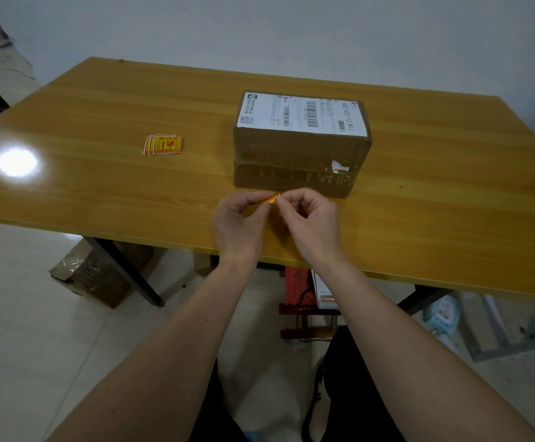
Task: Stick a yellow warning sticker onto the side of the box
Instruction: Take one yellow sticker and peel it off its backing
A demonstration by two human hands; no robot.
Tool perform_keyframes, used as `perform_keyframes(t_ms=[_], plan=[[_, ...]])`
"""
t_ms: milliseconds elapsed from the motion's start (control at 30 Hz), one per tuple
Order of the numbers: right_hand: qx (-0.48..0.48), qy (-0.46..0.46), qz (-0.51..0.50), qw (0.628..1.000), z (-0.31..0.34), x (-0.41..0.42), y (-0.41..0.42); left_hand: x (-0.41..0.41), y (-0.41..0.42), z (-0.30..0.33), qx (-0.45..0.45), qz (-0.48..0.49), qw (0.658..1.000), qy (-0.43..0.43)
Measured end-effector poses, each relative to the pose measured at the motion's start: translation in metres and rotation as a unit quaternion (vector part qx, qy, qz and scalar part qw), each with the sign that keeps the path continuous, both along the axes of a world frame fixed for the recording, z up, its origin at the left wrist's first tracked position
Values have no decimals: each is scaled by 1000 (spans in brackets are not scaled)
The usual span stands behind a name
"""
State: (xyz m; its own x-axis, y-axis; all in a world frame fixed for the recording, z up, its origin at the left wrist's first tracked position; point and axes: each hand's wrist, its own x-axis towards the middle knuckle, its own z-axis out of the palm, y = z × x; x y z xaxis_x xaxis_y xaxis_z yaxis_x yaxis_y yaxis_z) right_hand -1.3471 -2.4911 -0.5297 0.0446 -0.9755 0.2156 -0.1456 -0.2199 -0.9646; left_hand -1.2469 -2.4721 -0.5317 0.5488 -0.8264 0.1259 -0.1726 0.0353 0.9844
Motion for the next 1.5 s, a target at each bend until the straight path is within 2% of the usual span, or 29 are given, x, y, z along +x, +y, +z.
perform_keyframes(t_ms=[267,400,767,1500], plan=[[3,8,31,999,3,-1,1,0,0,1,-32,11,999,11],[25,-17,42,999,7,-5,1,-1,0,2,-30,20,999,-2],[56,-16,55,997,9,-8,3,-2,1,1,-33,16,999,-33],[33,-9,50,998,7,-8,1,-1,4,1,1,-21,998,-63]])
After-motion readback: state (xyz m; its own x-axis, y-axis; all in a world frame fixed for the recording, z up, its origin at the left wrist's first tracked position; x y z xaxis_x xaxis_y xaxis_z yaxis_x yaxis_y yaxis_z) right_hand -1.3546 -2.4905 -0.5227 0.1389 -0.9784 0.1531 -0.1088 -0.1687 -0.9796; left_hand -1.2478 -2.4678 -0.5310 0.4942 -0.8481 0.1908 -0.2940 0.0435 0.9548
